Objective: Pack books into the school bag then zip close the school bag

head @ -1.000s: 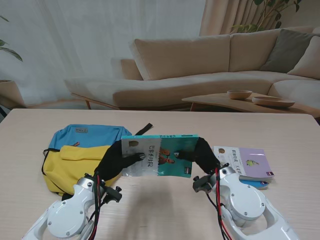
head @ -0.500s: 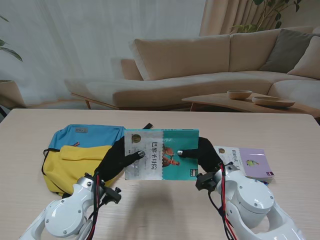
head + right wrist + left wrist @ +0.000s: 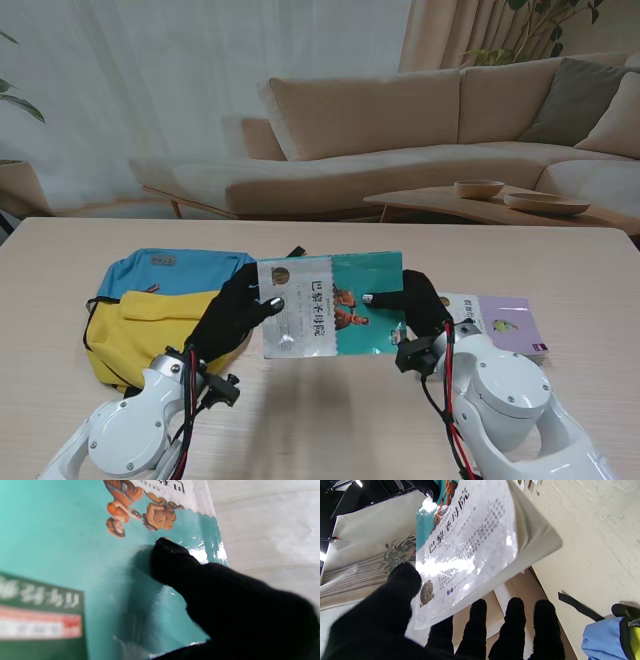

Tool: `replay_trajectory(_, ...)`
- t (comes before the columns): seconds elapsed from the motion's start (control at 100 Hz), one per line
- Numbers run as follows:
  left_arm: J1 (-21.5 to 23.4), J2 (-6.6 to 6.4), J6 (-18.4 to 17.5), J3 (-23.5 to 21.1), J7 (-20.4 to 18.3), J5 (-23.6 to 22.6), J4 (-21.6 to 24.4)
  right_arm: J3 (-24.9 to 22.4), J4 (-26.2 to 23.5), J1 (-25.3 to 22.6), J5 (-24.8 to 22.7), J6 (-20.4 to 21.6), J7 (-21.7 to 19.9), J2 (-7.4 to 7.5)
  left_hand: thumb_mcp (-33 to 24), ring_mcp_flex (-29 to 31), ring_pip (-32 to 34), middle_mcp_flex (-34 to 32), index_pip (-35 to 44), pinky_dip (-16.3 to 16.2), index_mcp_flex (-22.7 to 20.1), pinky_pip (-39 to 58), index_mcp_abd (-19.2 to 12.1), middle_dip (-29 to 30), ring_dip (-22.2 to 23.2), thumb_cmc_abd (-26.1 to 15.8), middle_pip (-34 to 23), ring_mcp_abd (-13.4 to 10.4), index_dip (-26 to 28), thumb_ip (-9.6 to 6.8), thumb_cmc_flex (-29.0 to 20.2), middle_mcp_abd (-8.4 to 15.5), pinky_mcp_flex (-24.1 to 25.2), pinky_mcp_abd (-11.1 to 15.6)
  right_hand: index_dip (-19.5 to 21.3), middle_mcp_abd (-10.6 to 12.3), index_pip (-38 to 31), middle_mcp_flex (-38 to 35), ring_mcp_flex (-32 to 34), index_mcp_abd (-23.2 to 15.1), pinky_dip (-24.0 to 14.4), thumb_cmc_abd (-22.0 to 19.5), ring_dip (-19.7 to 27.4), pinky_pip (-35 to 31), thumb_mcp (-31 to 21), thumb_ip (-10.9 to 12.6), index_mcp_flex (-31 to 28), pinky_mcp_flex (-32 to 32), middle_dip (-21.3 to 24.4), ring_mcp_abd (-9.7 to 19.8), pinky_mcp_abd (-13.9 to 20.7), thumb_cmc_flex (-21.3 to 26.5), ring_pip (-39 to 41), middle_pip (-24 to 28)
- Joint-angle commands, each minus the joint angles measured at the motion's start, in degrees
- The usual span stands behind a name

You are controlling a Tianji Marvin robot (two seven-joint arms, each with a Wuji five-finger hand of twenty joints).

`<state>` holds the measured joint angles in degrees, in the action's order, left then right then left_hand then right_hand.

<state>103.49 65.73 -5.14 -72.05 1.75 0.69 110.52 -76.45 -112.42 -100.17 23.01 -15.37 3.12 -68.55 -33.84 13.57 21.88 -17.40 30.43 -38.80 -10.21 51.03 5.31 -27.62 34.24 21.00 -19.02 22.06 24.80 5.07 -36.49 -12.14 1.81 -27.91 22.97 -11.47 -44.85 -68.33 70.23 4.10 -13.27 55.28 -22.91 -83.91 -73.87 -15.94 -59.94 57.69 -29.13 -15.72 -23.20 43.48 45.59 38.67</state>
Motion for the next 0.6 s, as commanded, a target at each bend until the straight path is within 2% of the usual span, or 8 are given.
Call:
replay_trajectory(0.0, 0.5, 0.64, 0.4, -0.1, 0.0, -0.7, 0.4, -0.3, -0.5, 0.2, 0.6, -0.1, -0.4, -0.75, 1.8, -1.1, -1.5, 1.8, -0.9, 1.3, 2.0, -2.6, -1.1, 0.7, -1.2, 1.0, 1.1, -2.4, -1.3, -0.97, 2.2, 2.0, 1.5, 2.0, 6.6, -0.5, -10.8, -1.3, 3.9, -9.1, -0.7, -3.8, -1.2, -3.0, -7.6, -0.1, -10.6, 3.1, -1.3, -0.1, 0.6, 6.8, 2.5, 1.4)
replay_trajectory(0.18, 1.0, 0.69, -0.6, -0.9, 1.4, -3.7, 0.2, -1.5, 0.4, 1.0, 1.1, -0.3, -0.2, -0.91, 1.8, -1.9, -3.2, 1.7, -0.6, 1.3, 2.0, -6.7, -1.6, 1.3, -1.5, 0.7, 1.9, -2.7, -1.4, -0.98, 2.2, 2.1, 2.9, 3.2, 7.5, -0.4, -10.7, -1.1, 3.9, -9.1, -0.7, -3.9, -1.4, -3.2, -7.6, -0.1, -10.8, 3.2, -1.5, -0.1, 0.7, 6.8, 2.8, 1.7)
replay_trajectory(0.3, 2.1, 0.46, -0.7, -2.7, 1.8, -7.3, 0.8, -2.4, 1.4, 1.8, 1.8, -0.3, 0.1, -1.07, 1.5, -2.1, -4.6, 0.7, 0.7, 0.9, 1.0, -10.0, -1.6, 2.0, -1.8, 1.1, 2.9, -2.5, -1.1, -1.04, 1.1, 1.5, 3.1, 3.3, 7.8, -0.4, -10.7, -1.0, 3.9, -9.3, -0.7, -3.9, -1.4, -3.3, -7.6, -0.1, -10.9, 3.2, -1.8, -0.2, 0.6, 6.8, 2.8, 1.9)
replay_trajectory(0.59, 4.4, -1.84, 1.8, -10.7, -5.7, -18.4, 3.3, -3.7, 4.3, 3.9, 2.8, -1.8, 0.1, -1.42, 2.3, -2.3, -5.9, -0.2, 0.9, 0.1, 0.0, -13.6, -2.3, 2.0, -1.9, 0.3, 3.4, -3.5, -0.8, -1.41, -1.0, 2.3, 3.4, 4.3, 8.4, -0.6, -10.5, -0.7, 3.9, -9.1, -0.6, -4.0, -1.3, -3.3, -7.6, -0.1, -10.9, 3.2, -1.9, -0.2, 0.5, 6.8, 2.8, 2.1)
